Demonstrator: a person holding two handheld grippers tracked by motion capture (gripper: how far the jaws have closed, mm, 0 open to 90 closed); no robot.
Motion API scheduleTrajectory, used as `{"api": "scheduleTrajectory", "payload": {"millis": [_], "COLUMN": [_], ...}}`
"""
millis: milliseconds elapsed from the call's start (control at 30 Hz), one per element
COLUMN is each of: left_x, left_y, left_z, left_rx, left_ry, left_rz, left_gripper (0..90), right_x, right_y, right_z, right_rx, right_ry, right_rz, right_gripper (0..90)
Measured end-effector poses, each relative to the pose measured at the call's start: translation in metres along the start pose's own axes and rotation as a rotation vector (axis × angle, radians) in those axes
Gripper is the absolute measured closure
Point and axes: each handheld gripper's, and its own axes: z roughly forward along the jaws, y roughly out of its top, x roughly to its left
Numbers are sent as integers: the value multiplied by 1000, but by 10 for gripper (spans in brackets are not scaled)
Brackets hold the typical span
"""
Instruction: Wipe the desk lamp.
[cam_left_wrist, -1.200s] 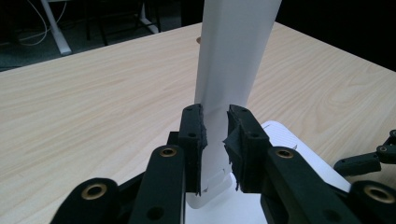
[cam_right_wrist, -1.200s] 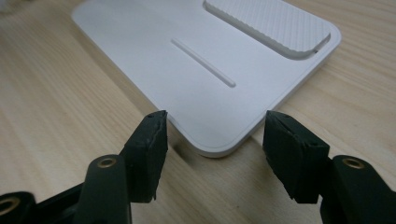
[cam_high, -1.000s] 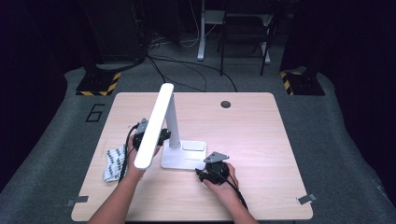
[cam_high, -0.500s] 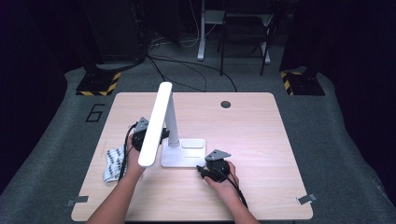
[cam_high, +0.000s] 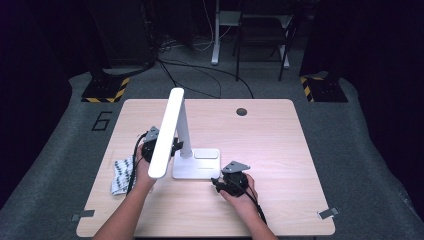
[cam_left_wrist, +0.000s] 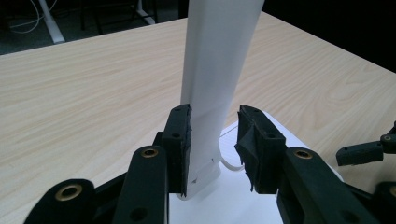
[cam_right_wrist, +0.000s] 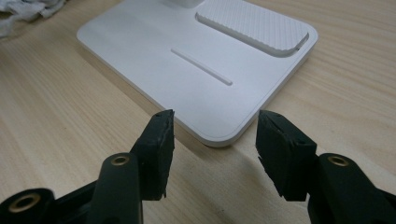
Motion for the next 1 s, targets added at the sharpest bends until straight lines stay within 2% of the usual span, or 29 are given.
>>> {"api": "scheduleTrajectory", "payload": {"millis": [100, 133, 233, 267, 400, 533, 600, 667, 700, 800, 1000], "left_x": [-1, -2, -2, -1, -1, 0, -1, 0, 0, 0, 1], "left_y": [1, 1, 1, 1, 2, 4, 4, 4, 5, 6, 10], "left_z": [-1, -1, -3, -5, -11, -19, -22, -26, -28, -35, -54], "left_rx": [6, 0, -6, 1, 6, 19, -2, 3, 8, -4, 10], "left_ry": [-4, 0, 2, 0, -10, -7, 3, 6, 4, 4, -22], "left_rz": [-1, -13, -32, -23, -34, -16, -41, -31, -27, -28, -18], "left_gripper": [617, 607, 570, 563, 537, 513, 499, 485, 479, 461, 448], "right_x": [0, -1, -2, -2, -3, -2, -2, -2, -1, -1, -5], "right_y": [0, 0, 1, 2, 2, 2, 2, 2, 3, 5, 10], "right_z": [-4, -6, -10, -12, -18, -25, -28, -30, -32, -38, -53], "right_rx": [-18, -17, -27, -32, -37, -37, -36, -38, -37, -49, -55], "right_ry": [3, 9, 12, 13, 16, 22, 21, 21, 16, 20, 32], "right_rz": [19, 9, 23, 22, 24, 26, 24, 18, 30, 20, 14], "right_gripper": [460, 460, 456, 453, 440, 434, 430, 428, 427, 425, 425]}}
